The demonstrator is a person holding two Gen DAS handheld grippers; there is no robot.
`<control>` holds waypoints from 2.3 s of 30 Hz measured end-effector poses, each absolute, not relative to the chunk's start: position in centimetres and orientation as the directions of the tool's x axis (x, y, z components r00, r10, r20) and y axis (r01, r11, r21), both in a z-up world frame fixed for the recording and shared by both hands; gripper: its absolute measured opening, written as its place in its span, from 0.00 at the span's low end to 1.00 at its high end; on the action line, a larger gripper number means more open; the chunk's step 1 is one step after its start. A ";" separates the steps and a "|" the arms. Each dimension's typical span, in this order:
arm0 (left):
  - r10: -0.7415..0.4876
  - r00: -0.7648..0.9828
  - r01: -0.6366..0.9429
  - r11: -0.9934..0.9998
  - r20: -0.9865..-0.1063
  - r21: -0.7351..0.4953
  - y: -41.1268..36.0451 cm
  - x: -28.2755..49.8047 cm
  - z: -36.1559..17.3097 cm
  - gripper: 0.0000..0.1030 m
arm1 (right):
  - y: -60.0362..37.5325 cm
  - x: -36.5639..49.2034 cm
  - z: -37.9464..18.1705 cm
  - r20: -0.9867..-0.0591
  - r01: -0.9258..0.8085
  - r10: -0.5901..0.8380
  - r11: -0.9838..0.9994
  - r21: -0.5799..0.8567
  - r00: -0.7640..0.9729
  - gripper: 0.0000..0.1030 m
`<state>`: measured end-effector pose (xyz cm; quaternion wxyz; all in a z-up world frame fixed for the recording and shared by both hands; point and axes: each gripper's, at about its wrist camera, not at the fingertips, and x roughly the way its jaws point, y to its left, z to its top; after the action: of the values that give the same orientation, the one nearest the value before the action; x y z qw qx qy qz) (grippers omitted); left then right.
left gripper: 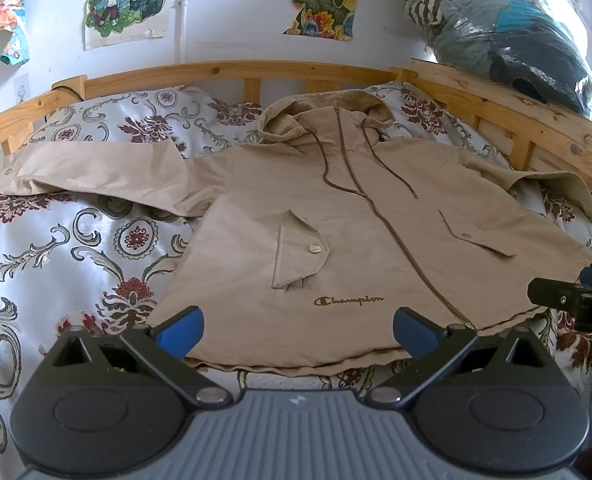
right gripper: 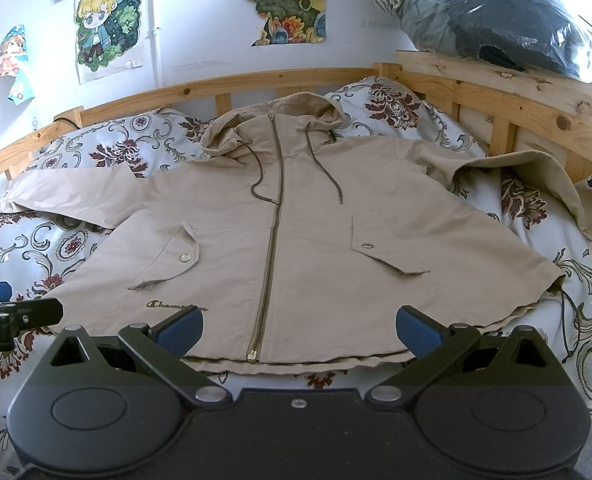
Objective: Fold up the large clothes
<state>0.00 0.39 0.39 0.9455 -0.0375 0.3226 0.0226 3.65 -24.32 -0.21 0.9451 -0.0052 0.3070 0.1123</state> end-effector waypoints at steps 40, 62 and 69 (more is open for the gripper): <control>0.023 0.792 -0.068 0.996 -0.610 -0.050 0.2 -0.1 0.3 0.99 | -24.5 3.7 -0.2 -0.583 -0.215 0.212 0.975 0.065 0.785 0.99; 0.030 0.742 -0.050 0.999 -0.670 -0.011 0.2 4.0 1.8 0.99 | -26.3 4.2 2.9 -0.464 -0.136 0.157 0.988 0.079 0.872 0.99; -0.050 0.692 0.060 0.998 -0.720 -0.011 -0.2 9.2 4.2 0.99 | -33.4 7.7 5.4 -0.377 -0.009 0.053 0.993 0.116 0.925 0.99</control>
<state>9.23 -0.21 4.17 0.9197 0.0066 0.3915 -0.0297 7.72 -33.39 5.41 0.9794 0.0561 0.1933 0.0159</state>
